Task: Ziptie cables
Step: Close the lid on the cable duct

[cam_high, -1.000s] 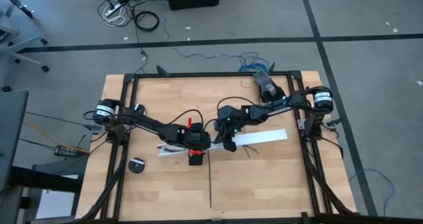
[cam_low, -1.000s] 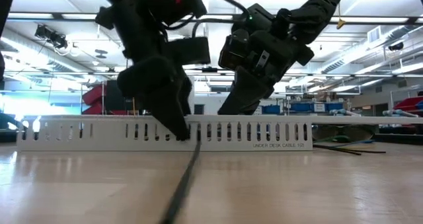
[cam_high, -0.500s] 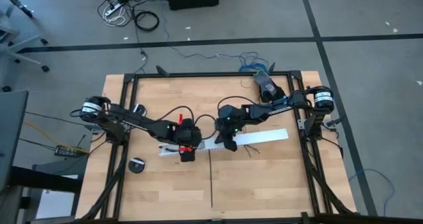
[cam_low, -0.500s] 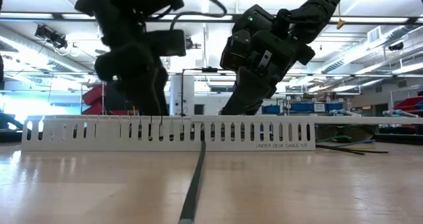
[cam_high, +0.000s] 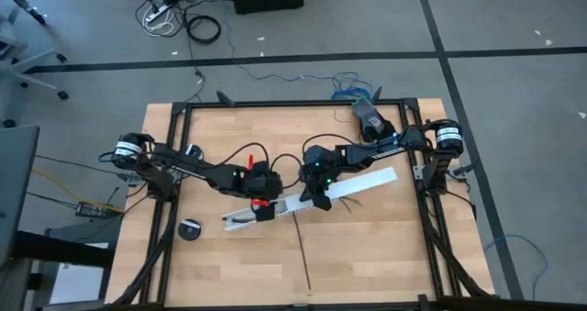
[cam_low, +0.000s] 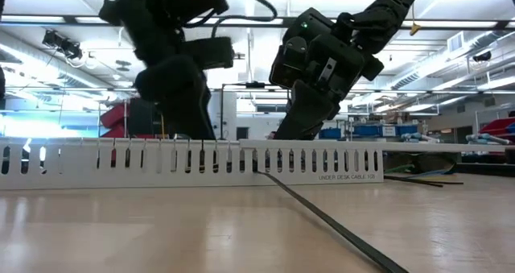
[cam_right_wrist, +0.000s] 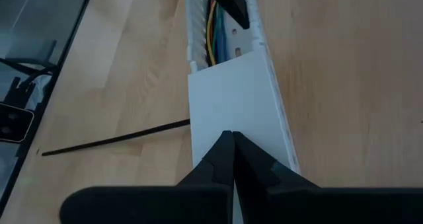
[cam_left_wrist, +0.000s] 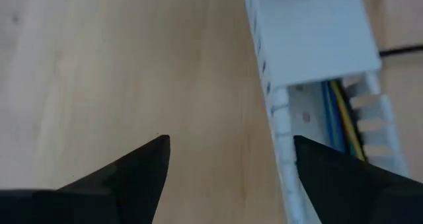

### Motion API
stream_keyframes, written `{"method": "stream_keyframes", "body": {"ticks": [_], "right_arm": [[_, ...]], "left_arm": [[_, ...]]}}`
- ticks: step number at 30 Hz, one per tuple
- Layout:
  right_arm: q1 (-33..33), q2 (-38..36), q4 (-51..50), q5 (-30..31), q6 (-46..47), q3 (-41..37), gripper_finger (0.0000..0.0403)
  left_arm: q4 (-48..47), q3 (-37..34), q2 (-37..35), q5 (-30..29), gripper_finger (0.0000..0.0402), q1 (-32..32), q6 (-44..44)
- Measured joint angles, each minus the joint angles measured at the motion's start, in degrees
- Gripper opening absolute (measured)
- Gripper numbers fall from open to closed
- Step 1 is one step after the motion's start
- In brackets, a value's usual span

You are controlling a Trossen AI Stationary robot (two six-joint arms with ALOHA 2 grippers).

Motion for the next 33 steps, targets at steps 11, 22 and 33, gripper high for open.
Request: {"method": "stream_keyframes", "body": {"ticks": [11,22,33], "right_arm": [[0.00,0.00,-0.11,-0.08,-1.09,0.00,0.0000],[-0.48,0.07,1.39,-0.31,-0.32,-0.17,0.0000],[-0.50,0.20,6.71,2.02,2.17,-0.18,0.0000]], "left_arm": [[-9.49,7.84,-1.84,3.88,0.0308,0.51,1.76],[-7.55,1.16,-9.37,4.68,0.0307,-3.16,-6.26],[0.17,-10.44,-17.71,3.06,0.0290,-9.54,-14.60]]}}
